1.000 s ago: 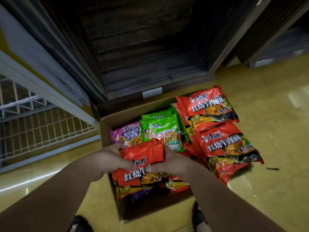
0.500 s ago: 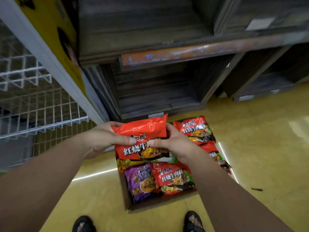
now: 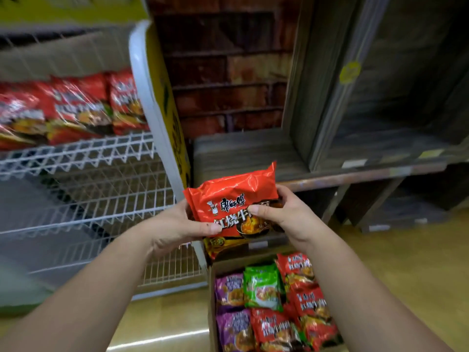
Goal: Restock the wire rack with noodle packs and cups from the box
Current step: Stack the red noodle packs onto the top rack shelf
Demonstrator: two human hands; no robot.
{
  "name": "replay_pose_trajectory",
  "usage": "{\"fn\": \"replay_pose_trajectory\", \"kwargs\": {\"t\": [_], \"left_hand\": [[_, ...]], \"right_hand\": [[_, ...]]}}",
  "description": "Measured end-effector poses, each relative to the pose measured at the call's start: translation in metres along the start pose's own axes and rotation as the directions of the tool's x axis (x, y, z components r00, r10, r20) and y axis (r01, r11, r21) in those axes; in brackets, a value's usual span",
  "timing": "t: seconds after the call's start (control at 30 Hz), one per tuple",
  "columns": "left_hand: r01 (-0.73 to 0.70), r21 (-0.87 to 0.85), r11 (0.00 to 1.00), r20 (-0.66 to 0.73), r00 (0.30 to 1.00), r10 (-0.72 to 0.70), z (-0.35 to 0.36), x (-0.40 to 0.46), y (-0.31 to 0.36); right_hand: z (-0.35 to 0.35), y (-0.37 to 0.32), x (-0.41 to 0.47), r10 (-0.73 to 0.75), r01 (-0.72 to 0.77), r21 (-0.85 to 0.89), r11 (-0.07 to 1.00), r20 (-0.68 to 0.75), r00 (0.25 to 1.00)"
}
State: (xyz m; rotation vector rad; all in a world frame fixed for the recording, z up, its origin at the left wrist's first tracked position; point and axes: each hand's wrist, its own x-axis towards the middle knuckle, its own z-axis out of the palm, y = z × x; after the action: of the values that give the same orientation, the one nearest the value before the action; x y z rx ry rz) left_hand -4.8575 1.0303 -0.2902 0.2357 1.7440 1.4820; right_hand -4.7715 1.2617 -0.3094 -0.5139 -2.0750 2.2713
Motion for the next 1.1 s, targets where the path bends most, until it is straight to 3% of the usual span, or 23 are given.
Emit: {"fn": "replay_pose_trajectory", "kwargs": {"t": [0.13,0.3,0.47,0.6,0.87,1.03,1.1], "left_hand": [[-0.170,0.068,0.983,-0.080,0.981,0.175,-0.013,-0.043,0.043],[-0.340,0.060,0.939,-0.295,0.892,0.342,-0.040,-0.094,0.087],[-0.458,-0.073,0.886,-0.478,0.795,0.372,-0.083,-0.135,0.109],[-0.515,-0.092,0.852,-0.513,0.758,0.403,-0.136,-0.154,0.117],[-0.482,-0.128,0.867,-0.655,0.697,0.291,-0.306,-0.139,0.098],[-0.318,-0.044,0.947,-0.641,0.736,0.218,-0.394,-0.116,0.076],[-0.249,0.036,0.968,-0.662,0.720,0.210,-0.413,-0.103,0.069]], "right_hand": [[0.030,-0.077,-0.014,-0.146,0.149,-0.052,0.987,0.056,0.988],[0.076,-0.152,-0.022,-0.285,0.297,-0.052,0.954,0.166,0.944],[0.139,-0.195,-0.018,-0.339,0.358,-0.052,0.932,0.223,0.914],[0.208,-0.200,0.011,-0.333,0.353,-0.088,0.931,0.187,0.924],[0.365,-0.189,0.092,-0.226,0.281,-0.291,0.914,0.209,0.951],[0.441,-0.169,0.143,-0.026,0.111,-0.402,0.909,0.210,0.977],[0.462,-0.157,0.158,0.023,0.062,-0.424,0.903,0.192,0.981]]}}
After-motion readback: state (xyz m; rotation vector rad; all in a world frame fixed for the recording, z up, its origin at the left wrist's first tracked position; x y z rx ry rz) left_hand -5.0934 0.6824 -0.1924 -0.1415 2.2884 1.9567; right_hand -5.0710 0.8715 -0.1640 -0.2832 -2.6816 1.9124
